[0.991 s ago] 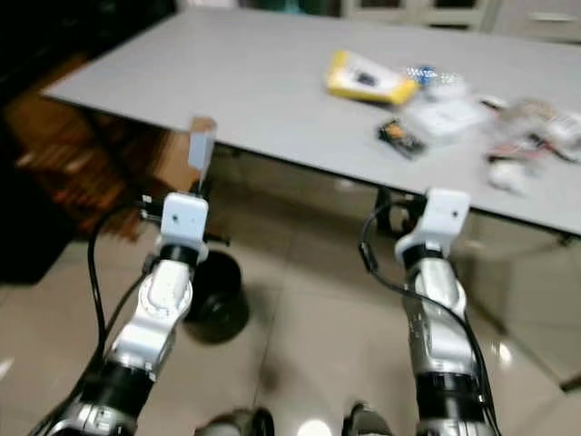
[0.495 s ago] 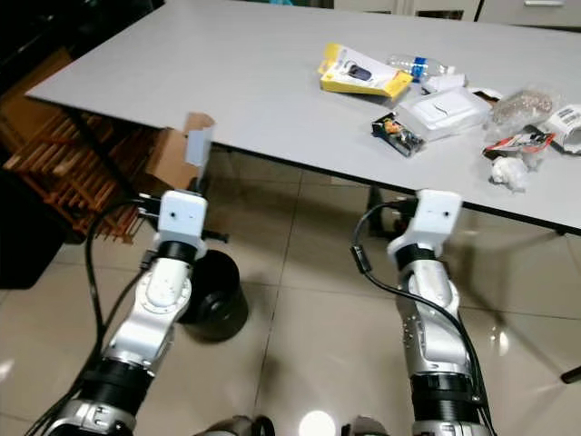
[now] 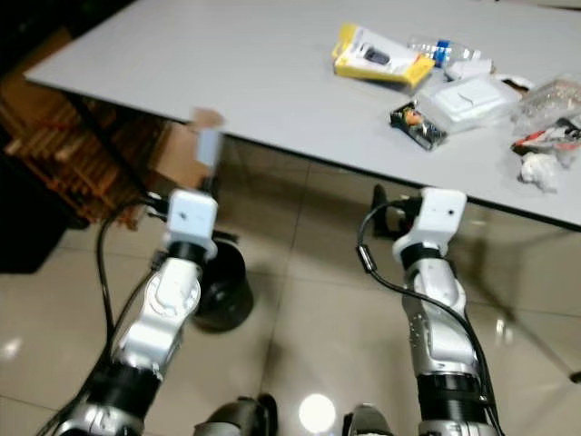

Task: Picking trash to rubbish bin

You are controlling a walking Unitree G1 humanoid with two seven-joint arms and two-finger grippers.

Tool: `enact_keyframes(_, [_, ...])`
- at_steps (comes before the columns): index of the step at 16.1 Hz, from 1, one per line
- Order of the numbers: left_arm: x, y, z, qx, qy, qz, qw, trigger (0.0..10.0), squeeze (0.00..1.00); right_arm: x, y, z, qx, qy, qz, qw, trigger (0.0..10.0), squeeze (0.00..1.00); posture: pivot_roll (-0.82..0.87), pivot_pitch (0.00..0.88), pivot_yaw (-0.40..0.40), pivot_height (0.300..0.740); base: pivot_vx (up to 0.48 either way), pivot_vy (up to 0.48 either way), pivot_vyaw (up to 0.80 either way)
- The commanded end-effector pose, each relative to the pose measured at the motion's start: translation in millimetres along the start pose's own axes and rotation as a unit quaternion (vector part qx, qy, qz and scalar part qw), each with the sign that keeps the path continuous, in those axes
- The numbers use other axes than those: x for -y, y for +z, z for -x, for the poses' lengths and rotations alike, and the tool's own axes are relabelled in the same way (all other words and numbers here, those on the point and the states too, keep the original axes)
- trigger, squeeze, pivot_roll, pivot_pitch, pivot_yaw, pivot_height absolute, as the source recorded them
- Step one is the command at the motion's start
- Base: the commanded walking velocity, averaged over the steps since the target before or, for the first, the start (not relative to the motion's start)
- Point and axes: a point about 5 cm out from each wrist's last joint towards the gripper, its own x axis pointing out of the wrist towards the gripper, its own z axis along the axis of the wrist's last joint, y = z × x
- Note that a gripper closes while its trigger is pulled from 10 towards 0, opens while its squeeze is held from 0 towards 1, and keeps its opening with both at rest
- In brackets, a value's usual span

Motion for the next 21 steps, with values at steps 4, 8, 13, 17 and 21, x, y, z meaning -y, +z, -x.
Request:
enact_keyframes(4, [-11.9, -10, 12.0, -0.017, -0.002, -0.018, 1.0, 10.0, 0.0, 4.1, -9, 12.7, -0.023, 0.002, 0.007, 1.0, 10.0, 0.0, 0.05, 0.316, 0.088, 0.74, 0.0, 0.0, 0.0])
enact_keyframes(8, [-19.1, -10, 10.5, -0.017, 0.001, -0.026, 1.0, 10.0, 0.0, 8.2, -6, 14.5, -0.024, -0.001, 0.013, 1.0, 10.0, 0.0, 0.05, 0.34, 0.085, 0.74, 0.0, 0.0, 0.0])
enact_keyframes(13, [-29.0, -11, 10.6, -0.022, 0.013, -0.036, 0.999, 10.0, 0.0, 6.9, -5, 15.8, -0.027, 0.001, 0.012, 1.0, 10.0, 0.0, 0.06, 0.353, 0.082, 0.74, 0.0, 0.0, 0.0])
enact_keyframes(17, [-25.9, -9, 9.0, -0.02, 0.01, -0.034, 0.999, 10.0, 0.0, 6.3, -3, 12.7, -0.026, 0.001, 0.011, 1.0, 10.0, 0.0, 0.06, 0.343, 0.08, 0.74, 0.0, 0.0, 0.0])
enact_keyframes(21, [-25.5, -7, 5.7, -0.016, 0.007, -0.036, 0.999, 10.0, 0.0, 8.7, 1, 10.4, -0.019, -0.005, 0.012, 1.0, 10.0, 0.0, 0.05, 0.333, 0.081, 0.74, 0.0, 0.0, 0.0])
